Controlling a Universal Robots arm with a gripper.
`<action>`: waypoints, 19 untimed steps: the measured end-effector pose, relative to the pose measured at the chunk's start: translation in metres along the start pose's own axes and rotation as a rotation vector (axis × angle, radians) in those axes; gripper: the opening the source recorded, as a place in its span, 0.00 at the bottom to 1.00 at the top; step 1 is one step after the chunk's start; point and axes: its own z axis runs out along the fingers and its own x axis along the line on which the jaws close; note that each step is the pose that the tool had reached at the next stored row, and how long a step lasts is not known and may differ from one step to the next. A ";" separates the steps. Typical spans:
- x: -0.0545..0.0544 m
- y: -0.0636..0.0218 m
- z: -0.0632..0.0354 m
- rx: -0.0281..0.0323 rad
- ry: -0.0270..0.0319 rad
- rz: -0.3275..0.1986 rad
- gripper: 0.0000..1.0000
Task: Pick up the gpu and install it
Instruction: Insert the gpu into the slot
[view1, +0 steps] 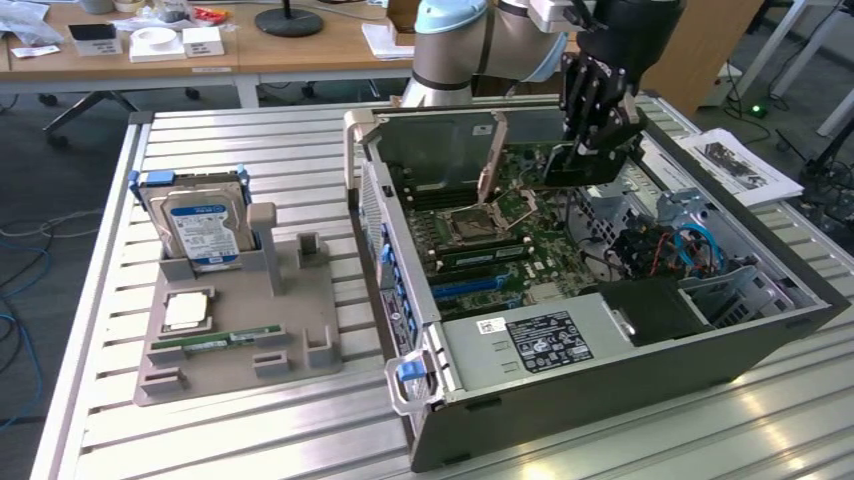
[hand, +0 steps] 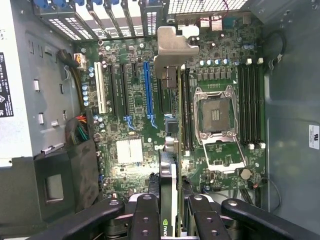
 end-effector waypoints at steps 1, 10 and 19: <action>0.000 0.0000 0.0001 0.0000 -0.0001 0.000 0.27; 0.000 0.0001 0.0002 -0.0004 -0.0002 0.000 0.27; 0.004 -0.0004 0.0010 -0.0137 -0.0011 0.000 0.27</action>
